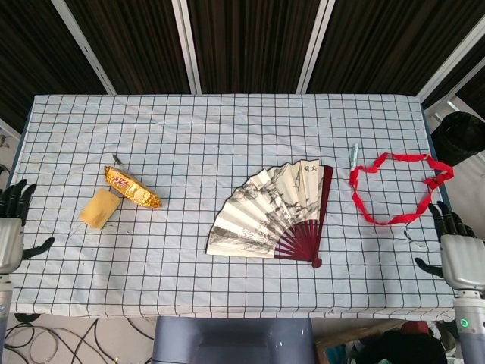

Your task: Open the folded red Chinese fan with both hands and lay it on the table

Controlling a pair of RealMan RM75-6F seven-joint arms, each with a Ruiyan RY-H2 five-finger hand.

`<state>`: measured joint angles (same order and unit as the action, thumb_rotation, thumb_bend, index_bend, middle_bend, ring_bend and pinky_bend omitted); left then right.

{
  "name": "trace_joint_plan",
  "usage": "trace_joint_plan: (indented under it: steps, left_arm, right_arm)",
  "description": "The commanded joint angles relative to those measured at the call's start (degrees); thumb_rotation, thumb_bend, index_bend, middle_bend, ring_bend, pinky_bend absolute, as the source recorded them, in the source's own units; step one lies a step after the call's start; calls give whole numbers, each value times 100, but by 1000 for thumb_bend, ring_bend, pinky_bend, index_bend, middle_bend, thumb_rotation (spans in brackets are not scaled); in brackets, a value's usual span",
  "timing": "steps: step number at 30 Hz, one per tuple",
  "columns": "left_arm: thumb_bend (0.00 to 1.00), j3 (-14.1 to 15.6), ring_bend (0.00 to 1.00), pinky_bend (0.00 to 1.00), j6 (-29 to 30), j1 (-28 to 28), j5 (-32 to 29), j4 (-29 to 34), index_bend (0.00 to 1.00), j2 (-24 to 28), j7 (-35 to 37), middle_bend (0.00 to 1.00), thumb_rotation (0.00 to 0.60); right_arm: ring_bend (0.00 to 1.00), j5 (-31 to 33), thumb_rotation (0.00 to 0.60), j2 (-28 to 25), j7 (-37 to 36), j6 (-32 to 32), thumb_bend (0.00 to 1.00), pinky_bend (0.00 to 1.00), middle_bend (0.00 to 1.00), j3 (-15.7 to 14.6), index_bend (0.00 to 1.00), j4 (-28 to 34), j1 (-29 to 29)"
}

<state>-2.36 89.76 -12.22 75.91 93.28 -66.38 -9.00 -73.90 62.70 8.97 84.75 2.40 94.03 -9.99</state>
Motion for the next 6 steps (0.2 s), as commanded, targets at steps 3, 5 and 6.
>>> trace_joint_plan:
  steps: [3,5,6]
  left_arm:
    - [17,75,0,0,229,292,180,-368,13,9,370,0,600]
    - [17,5,0,0,199,281,182,-423,10,-8,441,0,600]
    - [16,-24,0,0,179,275,180,-436,7,-16,459,0,600]
  right_arm:
    - [93,-270,600,28,-310,226,10,251,14,-76,0,-260,250]
    - [93,-292,600,57,-336,236,13,251,14,-37,0,-304,263]
    - [93,-298,600,74,-359,252,15,251,14,-5,0,-315,268]
